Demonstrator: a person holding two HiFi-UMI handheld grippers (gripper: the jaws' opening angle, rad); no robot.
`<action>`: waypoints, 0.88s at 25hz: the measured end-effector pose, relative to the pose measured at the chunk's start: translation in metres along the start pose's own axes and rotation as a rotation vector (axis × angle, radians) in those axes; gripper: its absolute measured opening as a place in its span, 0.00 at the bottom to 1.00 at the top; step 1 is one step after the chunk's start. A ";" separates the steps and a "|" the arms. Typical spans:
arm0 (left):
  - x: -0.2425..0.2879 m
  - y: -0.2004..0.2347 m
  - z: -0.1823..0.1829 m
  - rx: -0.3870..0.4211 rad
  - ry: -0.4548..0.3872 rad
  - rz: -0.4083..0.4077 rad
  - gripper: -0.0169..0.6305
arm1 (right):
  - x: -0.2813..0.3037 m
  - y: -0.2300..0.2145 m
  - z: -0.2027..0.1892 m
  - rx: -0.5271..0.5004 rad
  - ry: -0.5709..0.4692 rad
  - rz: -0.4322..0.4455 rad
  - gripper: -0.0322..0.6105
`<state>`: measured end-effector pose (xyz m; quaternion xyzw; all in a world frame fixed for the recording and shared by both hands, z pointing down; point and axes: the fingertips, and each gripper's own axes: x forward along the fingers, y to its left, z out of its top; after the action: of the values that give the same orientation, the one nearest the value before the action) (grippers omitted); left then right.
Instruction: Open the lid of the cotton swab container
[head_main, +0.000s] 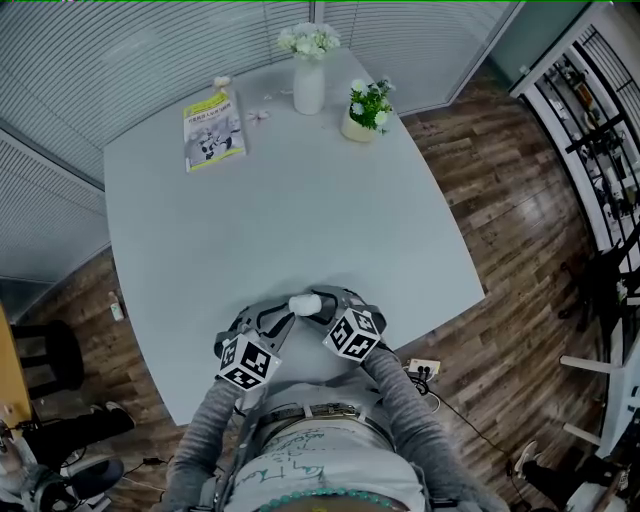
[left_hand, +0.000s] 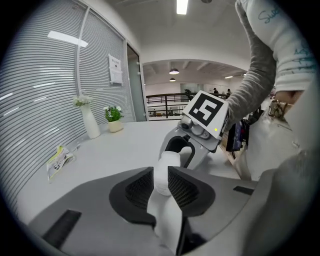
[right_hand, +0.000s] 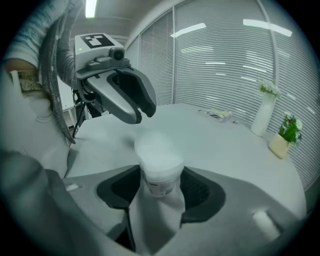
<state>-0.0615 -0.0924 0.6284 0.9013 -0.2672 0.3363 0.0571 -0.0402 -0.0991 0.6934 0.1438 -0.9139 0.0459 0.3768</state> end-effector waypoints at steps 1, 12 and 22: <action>0.001 -0.001 -0.001 0.020 0.010 -0.012 0.17 | 0.000 0.002 0.000 -0.008 0.000 0.009 0.43; 0.020 -0.018 -0.011 0.273 0.155 -0.156 0.36 | 0.000 0.006 0.001 -0.042 -0.004 0.041 0.43; 0.031 -0.023 -0.014 0.408 0.222 -0.229 0.31 | 0.000 0.008 0.001 -0.052 -0.004 0.038 0.43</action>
<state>-0.0383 -0.0824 0.6604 0.8761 -0.0825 0.4713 -0.0592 -0.0433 -0.0914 0.6932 0.1167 -0.9181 0.0290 0.3776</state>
